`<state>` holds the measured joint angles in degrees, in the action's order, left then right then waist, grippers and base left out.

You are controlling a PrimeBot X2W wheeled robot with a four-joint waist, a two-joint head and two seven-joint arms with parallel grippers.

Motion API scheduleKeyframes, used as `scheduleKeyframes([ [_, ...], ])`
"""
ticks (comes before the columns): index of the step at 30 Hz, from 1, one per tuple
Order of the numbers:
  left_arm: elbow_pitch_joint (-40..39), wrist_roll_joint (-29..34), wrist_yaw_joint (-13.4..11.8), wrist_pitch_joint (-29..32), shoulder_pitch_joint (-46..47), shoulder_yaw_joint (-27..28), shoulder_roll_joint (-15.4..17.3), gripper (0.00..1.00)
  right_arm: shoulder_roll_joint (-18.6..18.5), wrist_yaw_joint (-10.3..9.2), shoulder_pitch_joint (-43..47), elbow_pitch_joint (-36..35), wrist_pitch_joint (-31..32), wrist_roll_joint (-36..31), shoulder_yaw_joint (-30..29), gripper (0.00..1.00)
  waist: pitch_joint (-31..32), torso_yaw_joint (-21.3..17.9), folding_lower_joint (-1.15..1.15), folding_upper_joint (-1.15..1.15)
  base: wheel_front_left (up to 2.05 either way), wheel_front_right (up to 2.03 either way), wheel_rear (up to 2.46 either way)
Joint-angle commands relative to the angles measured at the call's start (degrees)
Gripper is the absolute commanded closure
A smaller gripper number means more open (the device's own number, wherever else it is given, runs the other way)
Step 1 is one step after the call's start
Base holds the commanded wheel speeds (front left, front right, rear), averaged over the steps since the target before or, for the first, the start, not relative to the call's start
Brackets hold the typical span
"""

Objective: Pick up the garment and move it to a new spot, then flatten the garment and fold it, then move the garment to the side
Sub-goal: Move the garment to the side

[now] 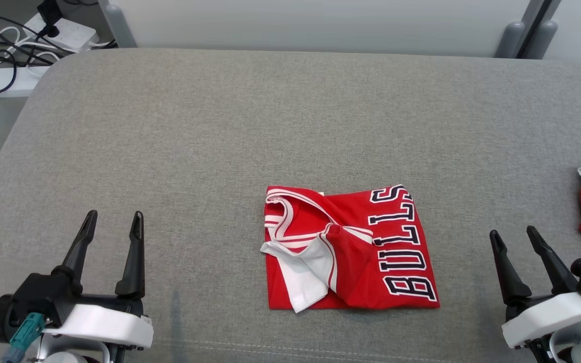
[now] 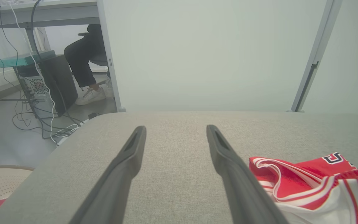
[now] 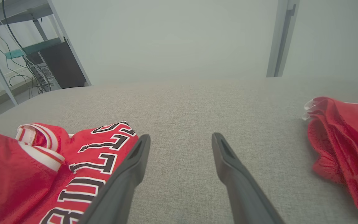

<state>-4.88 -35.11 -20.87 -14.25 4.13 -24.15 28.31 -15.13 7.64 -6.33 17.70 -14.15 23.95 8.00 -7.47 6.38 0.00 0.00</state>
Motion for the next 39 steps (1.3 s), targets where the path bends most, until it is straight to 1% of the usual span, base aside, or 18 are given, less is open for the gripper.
scheduleKeyframes([
  [1, -0.9, 1.1, 0.9, -0.7, 3.7, 3.3, 1.0, 0.0, -1.7, -0.15, -2.4, -0.3, -0.1, 0.9, 2.2, 0.0, -0.3, 0.8, 0.0, 0.0, 0.0, 0.0, 0.0],
  [5, 0.6, 3.2, 3.6, -0.7, 4.1, 5.3, -1.3, 0.0, -2.3, -0.15, -5.0, 3.2, 1.4, 3.9, 6.0, 0.0, -0.9, 2.4, 0.0, 0.0, 0.0, 0.0, 0.0],
  [9, 1.9, 4.8, 6.0, -0.7, 4.5, 6.3, -4.0, 0.0, -3.1, -0.15, -7.8, 7.3, 3.0, 6.7, 11.2, 0.0, -1.4, 4.2, 0.0, 0.0, 0.0, 0.0, 0.0],
  [15, 3.9, 7.0, 8.7, -0.7, 4.9, 7.9, -7.2, 0.0, -3.4, -0.15, -11.2, 12.8, 5.6, 12.9, 17.9, 0.0, -1.9, 6.7, 0.0, 0.0, 0.0, 0.0, 0.0],
  [19, 4.8, 8.2, 10.2, -0.7, 5.2, 8.9, -8.7, 0.0, -3.2, -0.15, -13.8, 16.0, 7.9, 16.6, 21.5, 0.0, -2.2, 7.4, 0.0, 0.0, 0.0, 0.0, 0.0],
  [21, 5.1, 8.8, 10.8, -0.7, 5.2, 9.5, -9.3, 0.0, -3.5, -0.15, -15.2, 16.6, 8.5, 18.0, 23.3, 1.0, -2.4, 7.5, 0.0, 0.0, 0.0, 0.0, 0.0],
  [23, 5.4, 9.3, 11.4, -0.7, 5.3, 10.1, -9.9, 0.0, -4.2, -0.15, -16.5, 16.9, 8.0, 18.7, 24.7, 1.0, -2.5, 7.4, 0.0, 0.0, 0.0, 0.0, 0.0],
  [25, 5.4, 9.9, 11.8, -0.7, 5.2, 10.7, -10.4, 0.0, -5.6, -0.15, -17.8, 16.7, 5.9, 17.7, 25.6, 1.0, -2.6, 6.9, 0.0, 0.0, 0.0, 0.0, 0.0],
  [29, 5.4, 10.8, 12.8, -0.7, 5.0, 11.8, -11.2, 0.0, -9.0, -0.15, -19.7, 15.8, 1.9, 13.5, 26.0, 1.0, -2.8, 4.9, 0.0, 0.0, 0.0, 0.0, 0.0],
  [30, 5.4, 11.3, 13.4, -0.7, 4.9, 12.4, -11.4, 0.0, -10.6, -0.15, -20.1, 14.5, 0.7, 10.9, 25.4, 1.0, -2.9, 3.3, 0.0, 0.0, 0.0, 0.0, 0.0],
  [34, 5.1, 12.0, 14.4, -0.7, 5.3, 13.1, -11.8, 0.0, -14.0, -0.15, -19.9, 9.7, -0.4, 4.4, 22.6, 1.0, -3.5, -0.6, 0.0, 0.0, 0.0, 0.0, 0.0],
  [36, 4.9, 12.4, 14.8, -0.7, 5.7, 13.4, -11.9, 0.0, -15.0, -0.15, -19.1, 6.9, -0.6, 1.7, 20.2, 1.0, -3.8, -2.7, 0.0, 0.0, 0.0, 0.0, 0.0],
  [37, 4.9, 12.4, 14.8, -0.7, 5.7, 13.4, -11.9, 0.0, -15.0, -0.15, -19.1, 6.9, -0.6, 1.7, 20.2, 1.0, -3.8, -2.7, 0.0, 0.0, 0.0, 0.0, 0.0],
  [39, 4.9, 12.7, 15.2, -0.7, 6.0, 13.6, -11.9, 0.0, -15.7, -0.15, -18.2, 4.4, -0.7, -0.2, 18.0, 1.0, -4.2, -5.0, 0.0, 0.0, 0.0, 0.0, 0.0],
])
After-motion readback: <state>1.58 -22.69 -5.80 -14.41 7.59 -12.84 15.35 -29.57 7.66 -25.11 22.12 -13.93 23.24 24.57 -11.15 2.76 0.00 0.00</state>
